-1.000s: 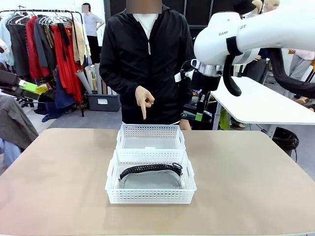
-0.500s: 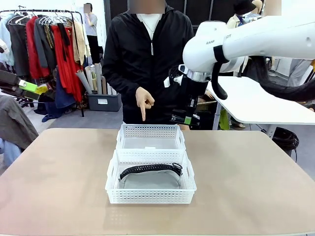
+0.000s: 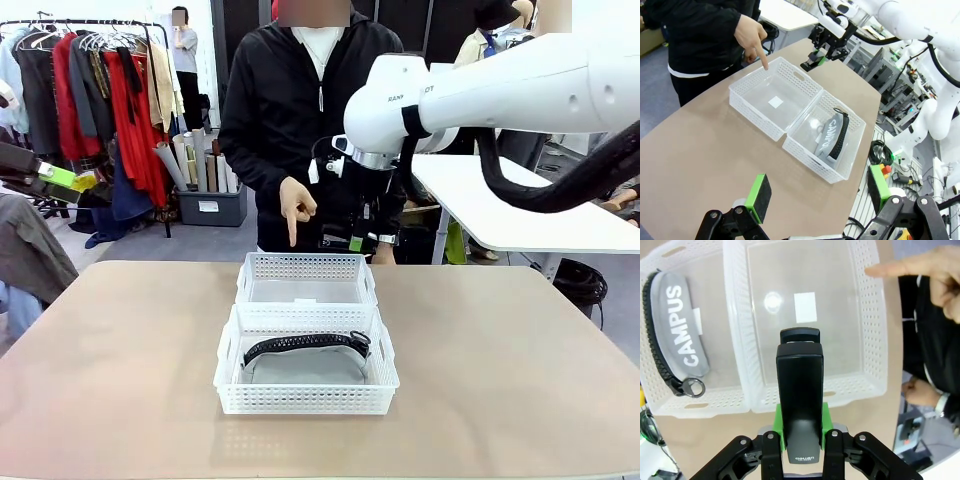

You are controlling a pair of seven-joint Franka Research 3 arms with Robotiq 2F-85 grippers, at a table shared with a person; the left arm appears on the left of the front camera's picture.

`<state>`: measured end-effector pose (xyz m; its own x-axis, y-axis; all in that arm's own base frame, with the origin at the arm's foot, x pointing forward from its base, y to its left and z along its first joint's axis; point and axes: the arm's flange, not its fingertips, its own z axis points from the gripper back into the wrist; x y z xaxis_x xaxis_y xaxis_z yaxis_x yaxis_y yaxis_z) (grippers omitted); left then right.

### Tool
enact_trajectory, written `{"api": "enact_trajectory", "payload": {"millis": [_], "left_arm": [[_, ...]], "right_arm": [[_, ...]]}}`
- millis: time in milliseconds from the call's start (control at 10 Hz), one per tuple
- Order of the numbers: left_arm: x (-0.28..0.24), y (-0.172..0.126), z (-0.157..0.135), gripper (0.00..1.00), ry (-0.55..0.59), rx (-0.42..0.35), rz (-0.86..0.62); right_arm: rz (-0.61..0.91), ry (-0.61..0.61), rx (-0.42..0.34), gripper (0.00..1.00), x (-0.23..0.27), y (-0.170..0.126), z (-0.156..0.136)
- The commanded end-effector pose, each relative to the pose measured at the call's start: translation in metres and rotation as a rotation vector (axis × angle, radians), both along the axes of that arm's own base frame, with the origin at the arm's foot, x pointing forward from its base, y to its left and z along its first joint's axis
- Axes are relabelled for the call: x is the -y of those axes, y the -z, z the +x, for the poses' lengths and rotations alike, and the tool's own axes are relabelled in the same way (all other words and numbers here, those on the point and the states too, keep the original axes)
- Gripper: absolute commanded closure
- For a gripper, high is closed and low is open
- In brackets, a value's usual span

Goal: Distribute items into two baskets.
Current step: Place the picked Stapler into the Organizing basket as instructed by the person.

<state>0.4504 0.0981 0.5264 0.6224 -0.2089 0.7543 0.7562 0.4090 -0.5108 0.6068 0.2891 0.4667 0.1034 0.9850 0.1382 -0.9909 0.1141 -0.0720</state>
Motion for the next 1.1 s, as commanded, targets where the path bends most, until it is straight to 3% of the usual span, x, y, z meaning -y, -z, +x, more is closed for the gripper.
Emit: {"api": "enact_trajectory", "payload": {"millis": [0,600,1000], "left_arm": [[0.000,-0.001,-0.001,0.00,-0.002,0.003,0.001],[0.000,-0.001,-0.001,0.00,-0.002,0.003,0.001],[0.000,-0.001,-0.001,0.00,-0.002,0.003,0.001]], "right_arm": [[0.011,-0.065,0.011,1.00,-0.010,0.002,0.012],[0.007,-0.102,0.025,1.00,-0.046,0.030,0.017],[0.011,-0.129,-0.025,1.00,-0.063,0.061,0.025]]}}
